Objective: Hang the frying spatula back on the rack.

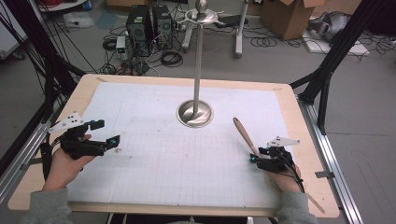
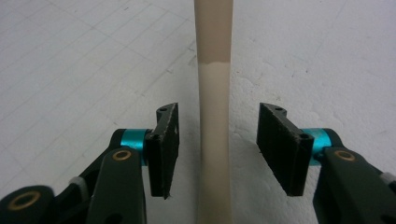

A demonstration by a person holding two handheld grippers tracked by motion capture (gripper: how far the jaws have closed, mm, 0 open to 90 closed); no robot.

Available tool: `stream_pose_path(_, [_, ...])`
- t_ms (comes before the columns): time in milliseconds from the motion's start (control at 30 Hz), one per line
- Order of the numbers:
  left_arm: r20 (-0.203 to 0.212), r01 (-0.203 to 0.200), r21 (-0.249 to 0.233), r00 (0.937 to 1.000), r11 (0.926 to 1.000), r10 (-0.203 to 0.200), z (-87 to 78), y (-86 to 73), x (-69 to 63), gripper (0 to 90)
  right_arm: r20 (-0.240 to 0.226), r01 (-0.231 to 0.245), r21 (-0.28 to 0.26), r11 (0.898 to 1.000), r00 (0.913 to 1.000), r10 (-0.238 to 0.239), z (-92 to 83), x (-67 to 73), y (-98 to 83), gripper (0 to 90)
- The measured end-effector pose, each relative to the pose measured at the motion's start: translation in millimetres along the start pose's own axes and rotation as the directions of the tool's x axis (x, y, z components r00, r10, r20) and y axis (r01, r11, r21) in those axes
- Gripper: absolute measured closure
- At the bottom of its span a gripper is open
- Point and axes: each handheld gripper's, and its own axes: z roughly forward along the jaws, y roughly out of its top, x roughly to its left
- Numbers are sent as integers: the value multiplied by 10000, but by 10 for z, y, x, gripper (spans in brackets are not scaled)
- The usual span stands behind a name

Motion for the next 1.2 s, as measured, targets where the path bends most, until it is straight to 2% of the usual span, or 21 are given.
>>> stream_pose_path(267, [-38,6,0,10000,10000,-6,-2,-5,6,44,95,248,31,9997,9996,-249,-2,22,-4,614])
stream_pose_path(467, [-25,6,-15,10000,10000,-6,-9,-3,10,44,132,171,24,9999,9998,-171,-13,21,-14,662])
stream_pose_path(633, [-26,-23,15,10000,10000,23,-10,-2,8,44,-7,236,16,9997,9997,-236,-18,14,-21,763])
stream_pose_path(1067, [-36,64,24,10000,10000,-64,3,-14,17,44,-253,-22,7,10000,9997,22,-24,-12,-23,779])
stream_pose_path(1200, [-33,42,19,10000,10000,-42,-1,-10,19,44,-572,-40,-55,10000,9984,36,-25,-21,-22,781])
